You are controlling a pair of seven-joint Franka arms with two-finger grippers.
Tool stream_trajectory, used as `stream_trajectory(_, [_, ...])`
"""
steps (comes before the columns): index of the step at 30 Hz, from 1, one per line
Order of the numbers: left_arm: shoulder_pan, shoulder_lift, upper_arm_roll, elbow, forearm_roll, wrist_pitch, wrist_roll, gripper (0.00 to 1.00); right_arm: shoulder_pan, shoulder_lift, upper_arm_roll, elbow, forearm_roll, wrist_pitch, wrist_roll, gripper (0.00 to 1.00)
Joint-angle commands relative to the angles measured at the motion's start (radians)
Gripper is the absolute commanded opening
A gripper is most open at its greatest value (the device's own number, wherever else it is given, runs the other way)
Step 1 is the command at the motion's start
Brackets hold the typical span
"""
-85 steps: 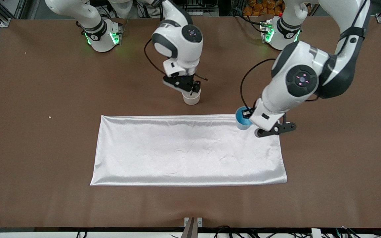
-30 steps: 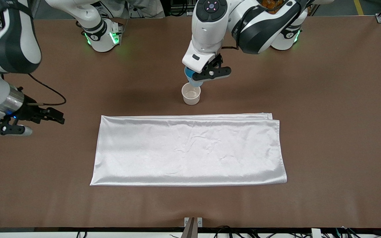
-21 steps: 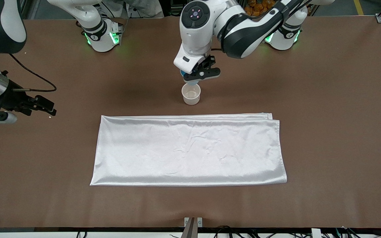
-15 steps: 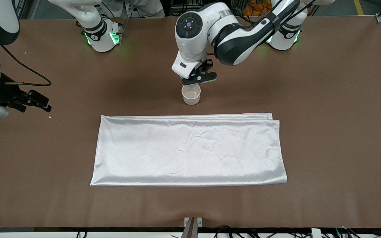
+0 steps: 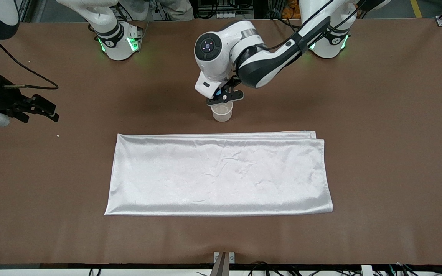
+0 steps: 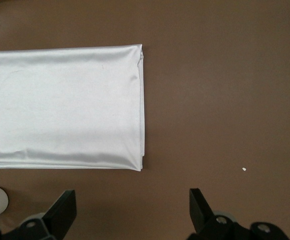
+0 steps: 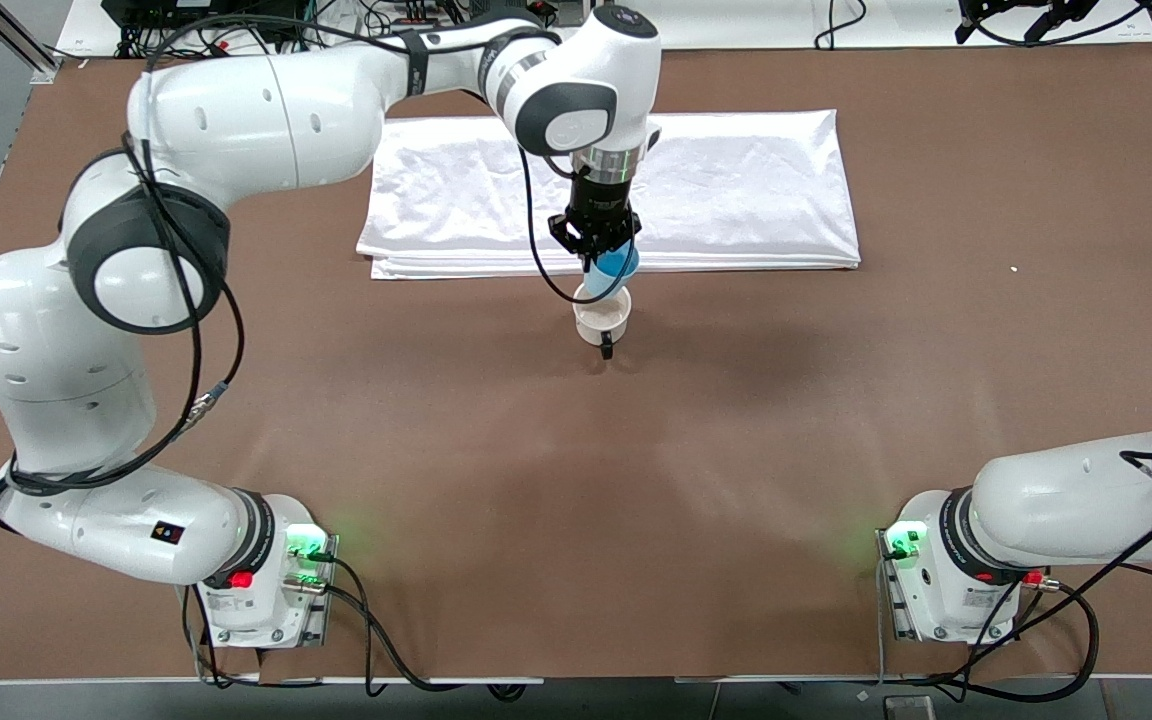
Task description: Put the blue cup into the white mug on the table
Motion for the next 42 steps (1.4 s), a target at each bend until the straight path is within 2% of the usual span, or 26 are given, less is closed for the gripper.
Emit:
stream_trajectory(1, [-0.028,0.019,0.013,0.015,0.03,0.013,-0.028,0.0,0.007,-0.024,0.005,-0.017,-0.01,-0.008,-0.017,1.0])
stream_trajectory(9, [-0.031,0.042,0.015,0.014,0.032,0.016,-0.028,0.0,0.027,-0.024,0.017,-0.017,-0.09,-0.008,-0.017,1.0])
stream_trajectory(19, [-0.04,0.07,0.035,0.013,0.053,0.041,-0.026,0.0,0.027,-0.024,0.02,-0.012,-0.095,-0.052,-0.014,1.0])
stream_trajectory(26, [-0.048,0.075,0.051,0.013,0.052,0.044,-0.016,0.0,0.026,-0.023,0.011,0.071,-0.095,-0.147,-0.024,1.0])
stream_trajectory(35, [-0.062,0.099,0.067,0.013,0.053,0.069,-0.015,0.0,0.024,-0.024,0.006,0.075,-0.095,-0.164,-0.052,1.0])
stream_trajectory(42, [-0.135,0.104,0.145,0.013,0.049,0.087,-0.025,0.0,0.024,-0.024,0.006,0.075,-0.095,-0.164,-0.052,1.0])
